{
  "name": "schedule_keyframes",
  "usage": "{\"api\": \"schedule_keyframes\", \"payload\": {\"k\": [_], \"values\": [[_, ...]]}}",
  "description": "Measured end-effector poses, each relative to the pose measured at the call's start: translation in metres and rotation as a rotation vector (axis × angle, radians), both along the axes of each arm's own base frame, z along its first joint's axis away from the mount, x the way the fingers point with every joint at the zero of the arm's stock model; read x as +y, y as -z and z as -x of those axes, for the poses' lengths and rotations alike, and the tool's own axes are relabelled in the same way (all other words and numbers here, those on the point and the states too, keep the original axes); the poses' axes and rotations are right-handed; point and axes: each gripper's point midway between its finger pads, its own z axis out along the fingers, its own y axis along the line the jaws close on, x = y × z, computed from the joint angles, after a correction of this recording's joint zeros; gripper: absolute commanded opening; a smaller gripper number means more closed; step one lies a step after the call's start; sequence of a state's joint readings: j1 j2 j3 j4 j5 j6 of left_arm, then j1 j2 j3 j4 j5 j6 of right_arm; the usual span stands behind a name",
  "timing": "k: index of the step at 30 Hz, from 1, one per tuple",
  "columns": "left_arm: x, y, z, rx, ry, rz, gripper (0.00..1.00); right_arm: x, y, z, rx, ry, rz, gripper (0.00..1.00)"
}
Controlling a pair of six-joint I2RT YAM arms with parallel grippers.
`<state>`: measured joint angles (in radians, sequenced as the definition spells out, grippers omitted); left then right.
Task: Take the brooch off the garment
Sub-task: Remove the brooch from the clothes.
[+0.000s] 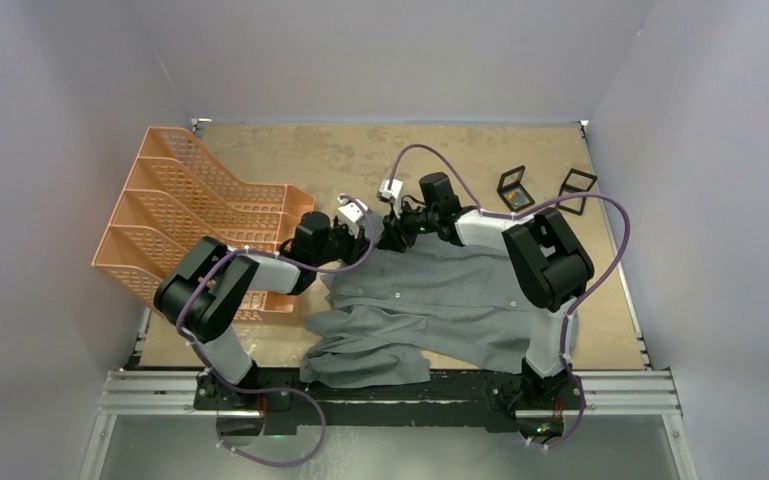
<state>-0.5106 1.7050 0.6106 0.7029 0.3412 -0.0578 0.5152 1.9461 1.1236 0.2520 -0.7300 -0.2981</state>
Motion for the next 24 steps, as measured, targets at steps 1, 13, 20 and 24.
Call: {"api": "schedule_keyframes", "payload": {"k": [1,13,20,24], "values": [[0.000,0.000,0.000,0.002,0.001,-0.001,0.00,0.000,0.000,-0.001,0.001,0.004,-0.001,0.42],[0.000,-0.014,0.001,-0.047,0.024,-0.004,0.00,-0.024,0.007,0.002,0.105,0.070,-0.062,0.45],[0.003,-0.024,0.007,-0.098,0.047,-0.015,0.00,-0.040,-0.009,-0.008,0.126,0.107,-0.137,0.46],[0.003,-0.026,0.007,-0.119,0.059,-0.026,0.00,-0.037,-0.020,-0.007,0.130,0.098,-0.165,0.45]]}}
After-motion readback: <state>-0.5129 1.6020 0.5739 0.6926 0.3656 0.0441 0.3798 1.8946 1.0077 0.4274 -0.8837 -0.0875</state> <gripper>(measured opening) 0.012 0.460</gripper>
